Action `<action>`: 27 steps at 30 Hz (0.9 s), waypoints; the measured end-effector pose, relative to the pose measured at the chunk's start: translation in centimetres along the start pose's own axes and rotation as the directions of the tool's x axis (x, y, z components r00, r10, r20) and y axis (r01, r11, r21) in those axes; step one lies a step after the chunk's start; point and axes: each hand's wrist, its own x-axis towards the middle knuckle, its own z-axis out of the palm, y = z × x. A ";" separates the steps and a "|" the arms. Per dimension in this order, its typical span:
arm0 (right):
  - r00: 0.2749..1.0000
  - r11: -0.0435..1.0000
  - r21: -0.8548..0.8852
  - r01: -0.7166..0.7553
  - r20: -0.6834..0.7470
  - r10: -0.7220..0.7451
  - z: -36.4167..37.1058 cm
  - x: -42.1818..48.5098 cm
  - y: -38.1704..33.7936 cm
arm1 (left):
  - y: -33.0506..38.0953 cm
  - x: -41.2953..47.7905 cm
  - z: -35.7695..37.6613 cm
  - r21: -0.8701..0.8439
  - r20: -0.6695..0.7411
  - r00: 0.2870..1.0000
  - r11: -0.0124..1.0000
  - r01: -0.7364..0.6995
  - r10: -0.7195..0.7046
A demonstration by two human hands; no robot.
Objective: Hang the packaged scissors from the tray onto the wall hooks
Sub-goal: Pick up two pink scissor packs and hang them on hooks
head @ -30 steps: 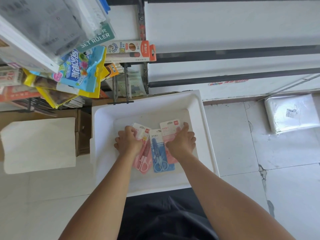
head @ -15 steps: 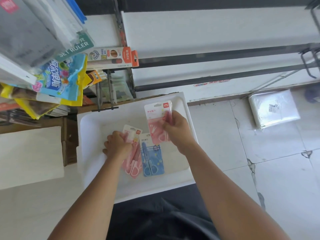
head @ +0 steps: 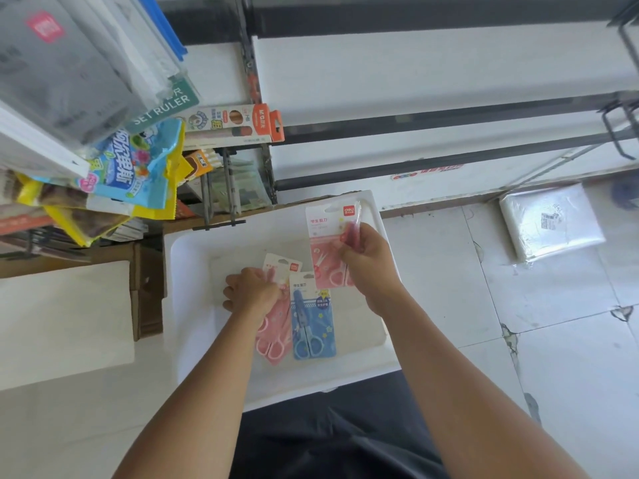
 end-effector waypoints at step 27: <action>0.999 1.000 0.001 -0.032 -0.020 0.032 -0.9 -3.2 -1.2 | -2.2 -5.3 -3.1 -0.422 0.037 0.991 0.901 -0.102 0.130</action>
